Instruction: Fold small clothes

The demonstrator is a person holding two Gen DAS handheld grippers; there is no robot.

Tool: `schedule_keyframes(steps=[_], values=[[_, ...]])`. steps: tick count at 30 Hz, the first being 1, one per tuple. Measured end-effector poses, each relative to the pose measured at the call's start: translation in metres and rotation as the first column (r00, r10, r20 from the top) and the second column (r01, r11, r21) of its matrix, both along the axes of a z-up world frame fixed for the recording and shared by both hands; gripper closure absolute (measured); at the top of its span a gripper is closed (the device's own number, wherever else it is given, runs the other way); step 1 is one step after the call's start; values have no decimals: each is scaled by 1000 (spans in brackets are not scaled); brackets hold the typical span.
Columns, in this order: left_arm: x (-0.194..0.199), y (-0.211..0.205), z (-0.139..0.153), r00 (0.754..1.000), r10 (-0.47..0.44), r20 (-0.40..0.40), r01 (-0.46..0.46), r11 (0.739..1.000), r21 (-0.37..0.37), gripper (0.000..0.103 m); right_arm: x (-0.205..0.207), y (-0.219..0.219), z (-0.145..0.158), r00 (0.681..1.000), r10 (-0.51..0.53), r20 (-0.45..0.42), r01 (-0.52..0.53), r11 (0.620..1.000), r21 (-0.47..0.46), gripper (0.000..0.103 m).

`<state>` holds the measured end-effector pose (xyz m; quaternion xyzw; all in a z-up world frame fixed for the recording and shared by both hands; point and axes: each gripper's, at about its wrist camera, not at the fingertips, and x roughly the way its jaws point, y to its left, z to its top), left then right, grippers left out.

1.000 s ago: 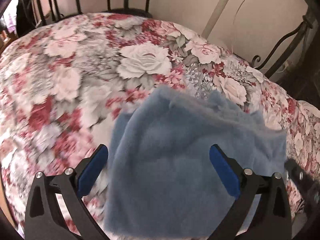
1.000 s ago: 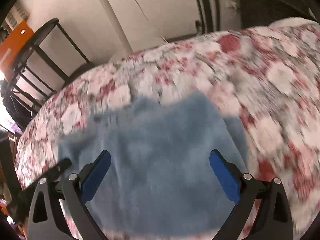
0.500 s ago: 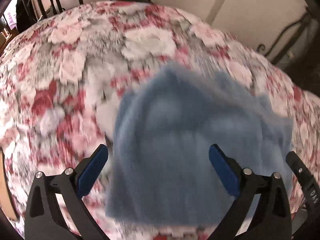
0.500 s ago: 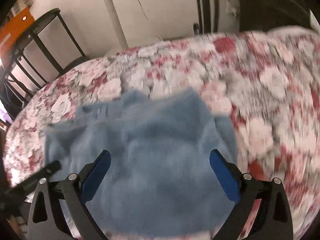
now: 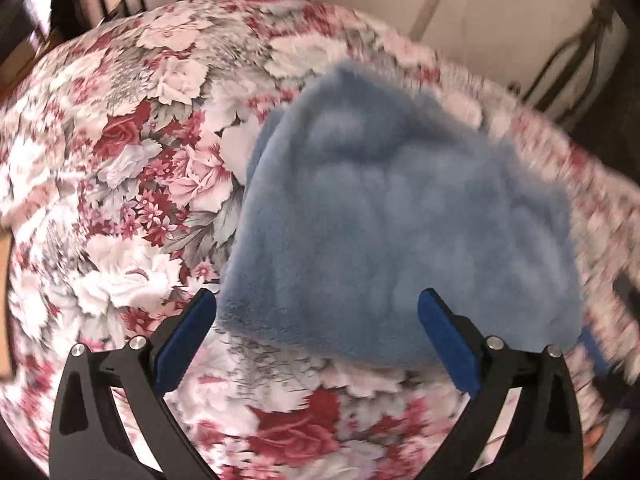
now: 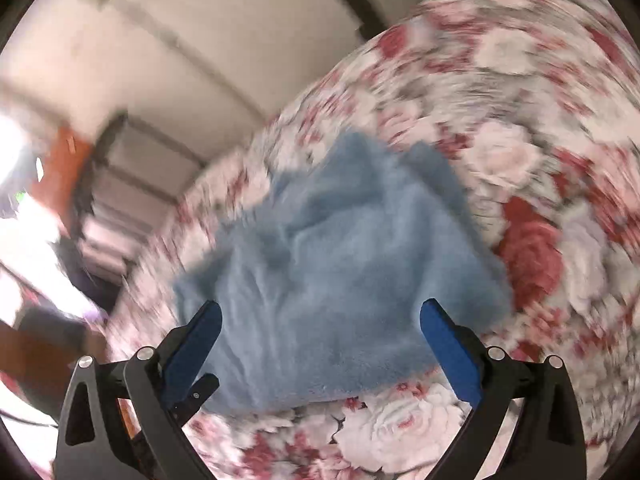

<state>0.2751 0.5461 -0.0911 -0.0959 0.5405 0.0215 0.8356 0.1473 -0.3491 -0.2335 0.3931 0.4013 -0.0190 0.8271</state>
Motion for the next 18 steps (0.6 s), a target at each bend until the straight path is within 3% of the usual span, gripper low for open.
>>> schedule_keyframes(steps=[4,8,12,18], values=[[11,-8,-1,1000,-9,-30,7,998,-66,5,-33,-32,-24,997,-80,1,78,965,250,3],[20,-25,-4,997,-64,-35,62,997,-42,5,-36,-48,-49,992,-127,-19,123,899,419,3],[31,-34,-7,994,-105,-33,106,994,20,5,-25,-47,-65,989,-141,-46,146,865,480,3],[32,-36,-18,990,-121,-70,122,992,16,5,-11,-53,-72,976,-203,-81,218,875,433,3]])
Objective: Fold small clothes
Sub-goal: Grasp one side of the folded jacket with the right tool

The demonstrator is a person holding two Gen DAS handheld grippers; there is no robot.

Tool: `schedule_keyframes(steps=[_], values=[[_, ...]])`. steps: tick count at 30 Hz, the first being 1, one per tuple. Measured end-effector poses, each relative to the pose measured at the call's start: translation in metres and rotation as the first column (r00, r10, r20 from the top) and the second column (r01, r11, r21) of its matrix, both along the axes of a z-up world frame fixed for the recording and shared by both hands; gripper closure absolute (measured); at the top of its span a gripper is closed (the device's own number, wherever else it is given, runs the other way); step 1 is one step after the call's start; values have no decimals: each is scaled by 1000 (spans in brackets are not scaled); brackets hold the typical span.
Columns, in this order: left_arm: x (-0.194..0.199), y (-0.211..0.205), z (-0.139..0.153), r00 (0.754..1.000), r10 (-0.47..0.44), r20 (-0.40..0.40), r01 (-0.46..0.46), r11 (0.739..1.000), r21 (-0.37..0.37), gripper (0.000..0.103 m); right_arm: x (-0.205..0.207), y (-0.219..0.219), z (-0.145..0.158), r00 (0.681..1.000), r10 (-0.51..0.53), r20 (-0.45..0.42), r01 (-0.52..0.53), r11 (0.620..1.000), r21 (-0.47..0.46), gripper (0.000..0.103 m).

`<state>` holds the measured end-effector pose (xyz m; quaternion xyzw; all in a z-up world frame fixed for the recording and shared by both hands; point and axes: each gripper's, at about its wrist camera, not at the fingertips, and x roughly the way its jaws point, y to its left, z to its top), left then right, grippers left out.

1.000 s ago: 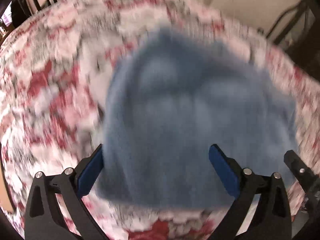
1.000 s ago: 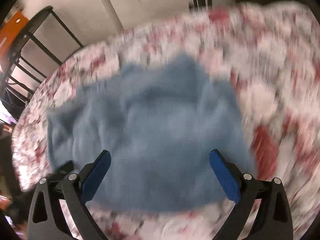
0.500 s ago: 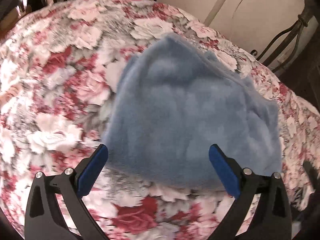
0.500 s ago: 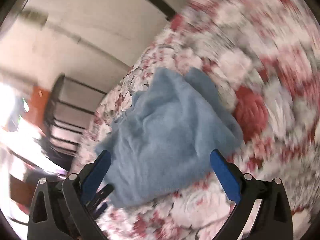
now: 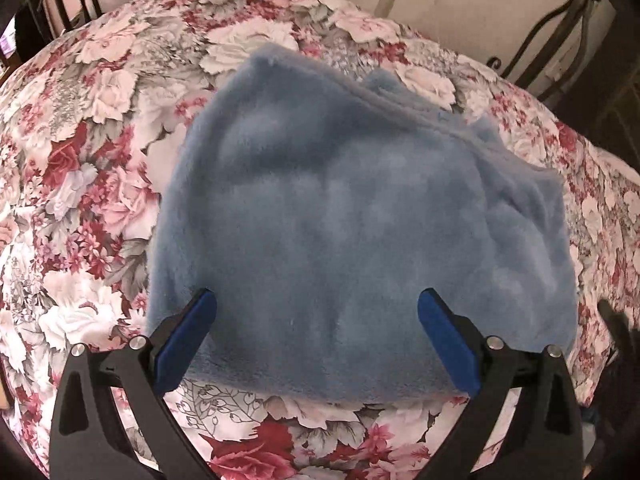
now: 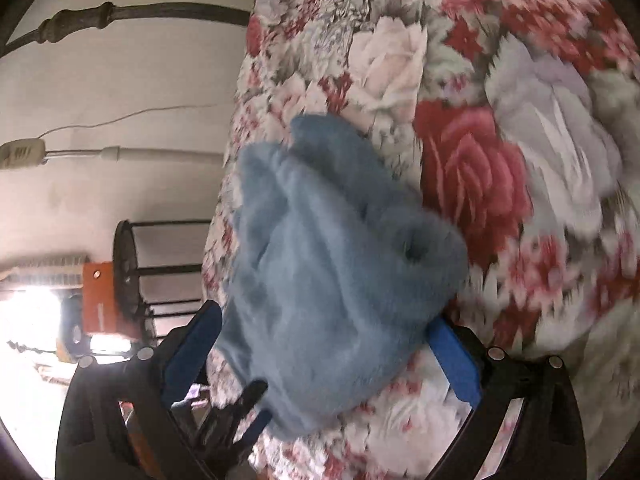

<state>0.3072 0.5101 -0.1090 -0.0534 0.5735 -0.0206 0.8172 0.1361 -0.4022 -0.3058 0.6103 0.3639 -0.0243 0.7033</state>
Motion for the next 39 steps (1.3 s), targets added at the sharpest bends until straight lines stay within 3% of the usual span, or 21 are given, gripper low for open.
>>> schedule_keyframes(steps=[6,10,19,25,26,27,28,31,36,38,39], values=[[7,-8,-11,999,-17,-30,17,1000,6,5,18,-17,-8,997,-74,-8,74,996,-47,3],[9,-11,-15,999,-23,-44,24,1000,17,5,16,-31,-29,997,-76,-20,76,997,-2,3],[13,-14,-20,998,-30,-56,32,999,39,5,13,-43,-39,993,-112,-45,116,988,98,3],[17,-21,-23,998,-35,-57,39,998,58,5,19,-33,-30,997,-19,-77,17,1000,-20,4],[17,-22,-24,998,-34,-57,38,998,59,5,18,-32,-28,996,-19,-86,16,999,-38,5],[17,-22,-24,998,-34,-58,37,998,59,5,18,-30,-26,994,-23,-108,16,998,-64,15],[17,-22,-24,998,-34,-58,38,998,59,5,16,-29,-24,991,-33,-131,21,996,-91,33],[18,-22,-24,998,-38,-56,41,997,63,4,11,-29,-22,991,-53,-120,42,995,-94,62],[22,-18,-17,1000,-13,-23,14,999,49,5,11,-20,-7,997,-41,-60,34,993,-111,63],[24,-16,-12,1000,-4,-2,4,999,36,5,17,-17,-6,996,-16,-88,2,987,-160,54],[25,-17,-13,1000,-7,-3,7,999,47,5,18,-17,-11,992,-21,-122,1,987,-161,55]])
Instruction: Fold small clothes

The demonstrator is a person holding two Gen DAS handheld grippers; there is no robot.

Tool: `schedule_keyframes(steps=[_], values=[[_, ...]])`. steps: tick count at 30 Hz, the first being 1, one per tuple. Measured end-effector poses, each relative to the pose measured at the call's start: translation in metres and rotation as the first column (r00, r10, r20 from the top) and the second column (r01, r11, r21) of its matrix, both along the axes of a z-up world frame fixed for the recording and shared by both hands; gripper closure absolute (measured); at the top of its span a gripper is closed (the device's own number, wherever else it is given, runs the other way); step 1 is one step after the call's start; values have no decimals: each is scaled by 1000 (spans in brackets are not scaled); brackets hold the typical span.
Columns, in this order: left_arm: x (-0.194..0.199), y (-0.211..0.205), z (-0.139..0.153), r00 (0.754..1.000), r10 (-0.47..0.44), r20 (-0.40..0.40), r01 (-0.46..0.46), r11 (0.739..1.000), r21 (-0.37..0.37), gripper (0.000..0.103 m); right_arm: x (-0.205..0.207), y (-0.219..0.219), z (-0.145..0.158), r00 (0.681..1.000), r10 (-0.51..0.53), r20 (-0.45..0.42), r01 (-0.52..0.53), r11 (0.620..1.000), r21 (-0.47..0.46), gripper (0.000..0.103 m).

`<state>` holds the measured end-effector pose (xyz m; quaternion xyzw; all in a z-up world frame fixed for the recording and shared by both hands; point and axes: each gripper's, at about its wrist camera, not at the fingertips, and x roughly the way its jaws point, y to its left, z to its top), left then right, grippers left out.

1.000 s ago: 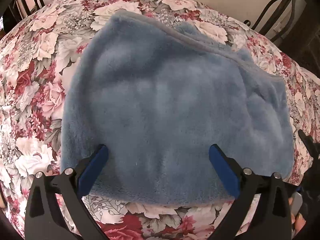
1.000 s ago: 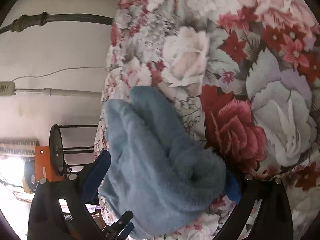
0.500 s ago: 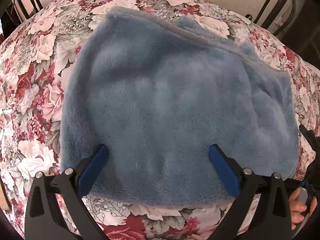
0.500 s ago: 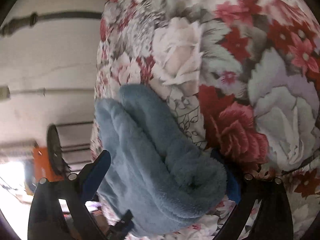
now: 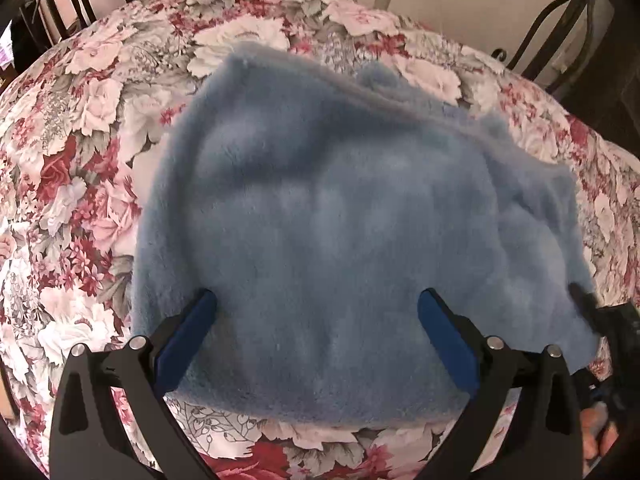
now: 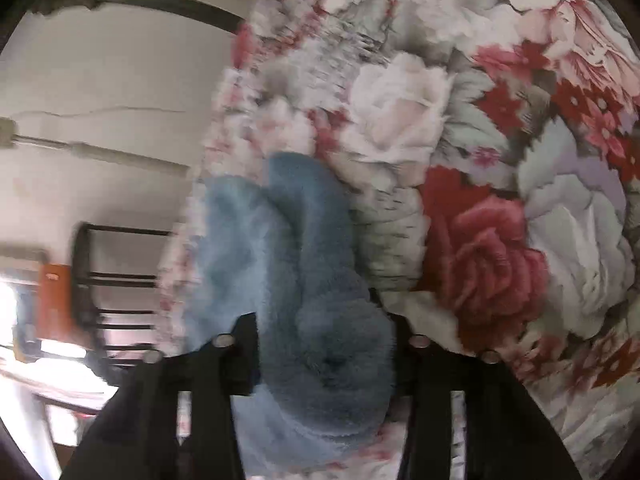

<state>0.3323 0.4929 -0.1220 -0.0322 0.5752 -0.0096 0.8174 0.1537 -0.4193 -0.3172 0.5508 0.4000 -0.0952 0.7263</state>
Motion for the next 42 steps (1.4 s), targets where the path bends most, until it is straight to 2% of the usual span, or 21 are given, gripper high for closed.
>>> schedule_keyframes(steps=[2,3,4,7,9,12,16,19,21,23,25,28,30,33,36,42], values=[[3,-7,-8,999,-21,-26,23,998,67,5,-8,-5,-13,999,-52,-8,52,995,81,59],[3,-10,-12,999,-35,-38,39,994,97,4,-9,-6,-12,998,-56,-6,56,994,90,62],[3,-17,-16,997,-56,-45,61,988,142,4,-9,-6,-9,999,-52,2,52,995,81,67],[1,-31,-15,995,-101,-15,102,967,234,4,-10,0,9,999,-26,30,26,999,-18,71],[2,-34,-14,994,-112,-9,111,961,252,4,-10,5,25,998,-13,59,18,997,-78,72],[5,-28,-11,996,-88,-12,89,975,202,5,-10,17,45,997,25,79,-11,983,-181,72],[8,-13,1,998,-54,12,53,995,79,5,-2,22,55,996,39,83,-21,978,-209,72],[7,-14,11,997,-66,40,67,998,-3,5,1,33,62,994,64,94,-39,970,-241,72],[7,-24,6,995,-95,22,95,995,11,5,1,34,69,991,79,105,-49,964,-260,72],[4,-37,-14,993,-116,-38,120,985,125,4,0,37,75,989,96,110,-62,958,-280,72],[5,-43,-23,991,-123,-42,128,979,159,4,0,39,76,988,105,113,-72,962,-264,72],[5,-50,-20,991,-128,-33,132,974,184,4,1,45,84,986,117,117,-81,958,-275,72],[5,-52,-13,992,-122,-35,126,980,155,4,3,49,91,984,131,120,-90,950,-299,72],[9,-35,10,997,-75,9,75,997,11,4,5,58,102,980,156,126,-105,935,-338,72],[13,-25,21,999,-50,17,51,995,-83,5,7,68,111,974,186,127,-126,919,-374,72],[18,-18,25,998,-56,11,56,994,-93,4,6,91,128,960,247,131,-171,889,-426,72]])
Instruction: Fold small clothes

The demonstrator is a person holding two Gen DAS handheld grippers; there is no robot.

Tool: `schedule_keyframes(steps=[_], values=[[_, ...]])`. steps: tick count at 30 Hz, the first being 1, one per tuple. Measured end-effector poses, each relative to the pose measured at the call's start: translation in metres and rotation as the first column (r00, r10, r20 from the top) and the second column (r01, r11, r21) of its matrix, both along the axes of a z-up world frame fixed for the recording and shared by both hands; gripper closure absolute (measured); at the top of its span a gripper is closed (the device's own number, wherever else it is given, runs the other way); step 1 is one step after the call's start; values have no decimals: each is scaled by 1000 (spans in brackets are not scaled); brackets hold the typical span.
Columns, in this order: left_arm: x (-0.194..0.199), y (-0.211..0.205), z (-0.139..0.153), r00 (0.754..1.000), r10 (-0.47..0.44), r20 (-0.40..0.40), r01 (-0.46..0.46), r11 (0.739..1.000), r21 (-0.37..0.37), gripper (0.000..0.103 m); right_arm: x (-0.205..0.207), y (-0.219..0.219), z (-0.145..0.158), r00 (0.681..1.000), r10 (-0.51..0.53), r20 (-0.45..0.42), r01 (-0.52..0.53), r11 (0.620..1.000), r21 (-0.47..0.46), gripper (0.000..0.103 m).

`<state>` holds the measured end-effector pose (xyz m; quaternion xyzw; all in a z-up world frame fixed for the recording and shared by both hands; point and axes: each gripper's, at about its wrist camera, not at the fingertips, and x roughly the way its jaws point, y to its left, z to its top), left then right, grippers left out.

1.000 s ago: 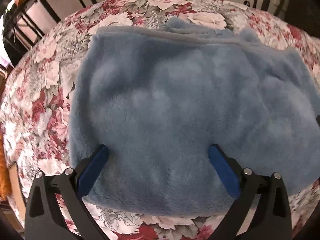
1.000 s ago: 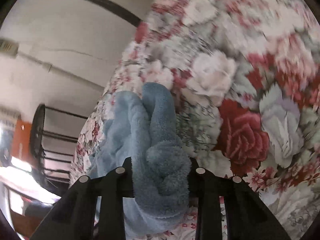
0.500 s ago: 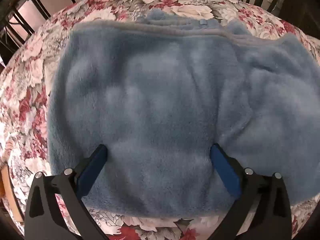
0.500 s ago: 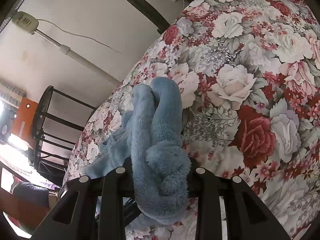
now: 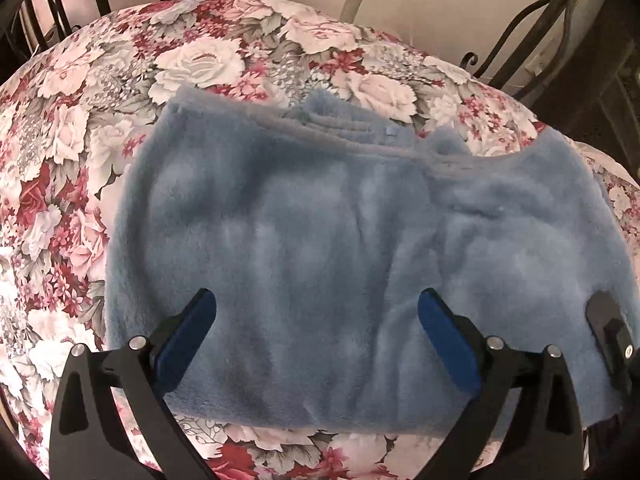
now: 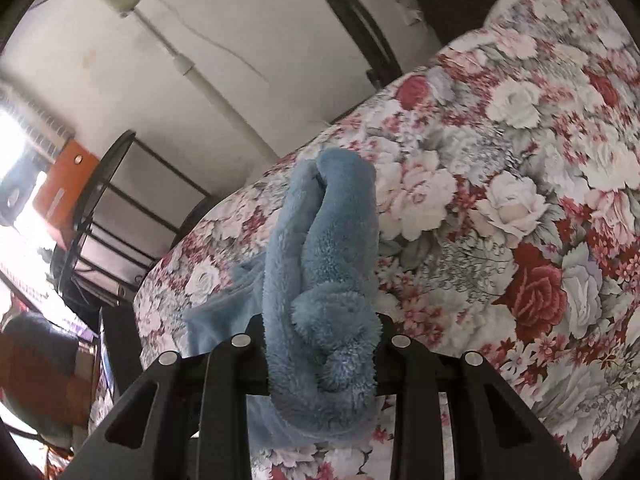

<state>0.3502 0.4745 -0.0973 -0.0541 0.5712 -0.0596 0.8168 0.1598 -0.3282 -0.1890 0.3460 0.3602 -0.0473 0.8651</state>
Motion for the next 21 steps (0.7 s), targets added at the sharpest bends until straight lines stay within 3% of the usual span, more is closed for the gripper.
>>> schedule_keyframes(steps=[10,13,21], values=[[-10,13,26,999,30,30,-30,1000,-6,4,4,55,28,995,95,16,-93,991,-99,72],[-13,19,39,997,36,70,-38,999,39,4,5,63,32,995,100,17,-98,991,-91,72],[-19,52,57,992,79,96,-84,995,53,5,5,95,45,991,128,36,-124,986,-111,72]])
